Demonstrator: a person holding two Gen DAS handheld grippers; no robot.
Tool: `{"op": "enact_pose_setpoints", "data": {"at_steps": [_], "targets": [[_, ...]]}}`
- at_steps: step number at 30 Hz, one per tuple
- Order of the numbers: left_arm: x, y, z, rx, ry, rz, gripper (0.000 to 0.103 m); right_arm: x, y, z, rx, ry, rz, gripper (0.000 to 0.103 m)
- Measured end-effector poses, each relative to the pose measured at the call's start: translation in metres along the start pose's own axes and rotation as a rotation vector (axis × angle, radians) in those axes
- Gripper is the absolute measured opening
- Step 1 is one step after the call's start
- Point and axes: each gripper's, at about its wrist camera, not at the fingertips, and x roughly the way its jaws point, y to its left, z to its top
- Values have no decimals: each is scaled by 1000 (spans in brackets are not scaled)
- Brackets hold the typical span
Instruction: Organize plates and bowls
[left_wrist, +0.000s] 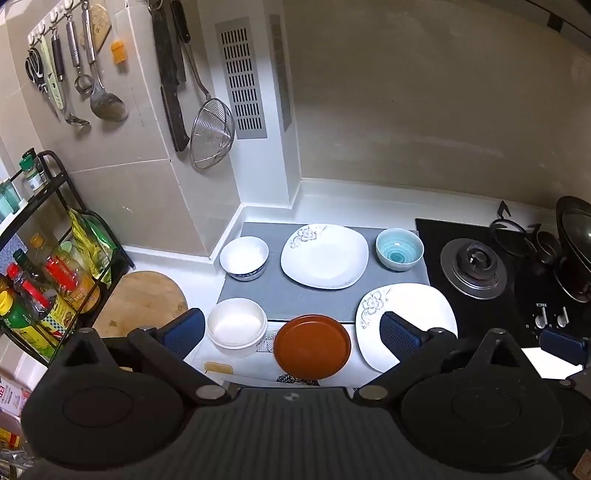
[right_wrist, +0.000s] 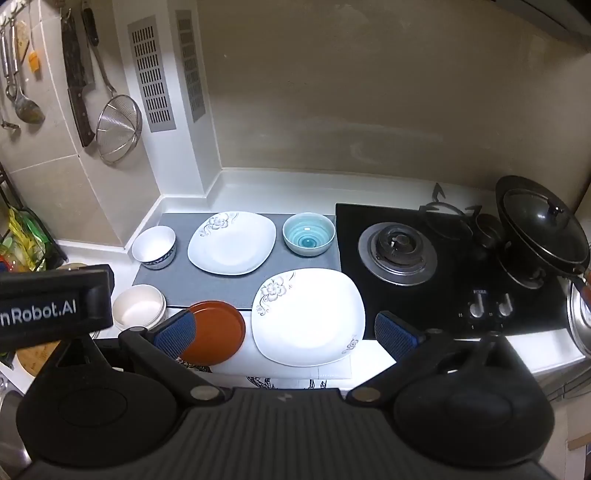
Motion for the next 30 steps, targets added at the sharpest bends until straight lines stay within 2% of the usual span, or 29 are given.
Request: {"op": "enact_pose_setpoints", "data": {"at_steps": [13,30], "targets": [[2,-5,0,34,12,-31,101,-5,-3,1,8,-2,-2,103],[1,-13,-9,69,0,-35,101,-2,-12,-2,33,7,5,103]]}}
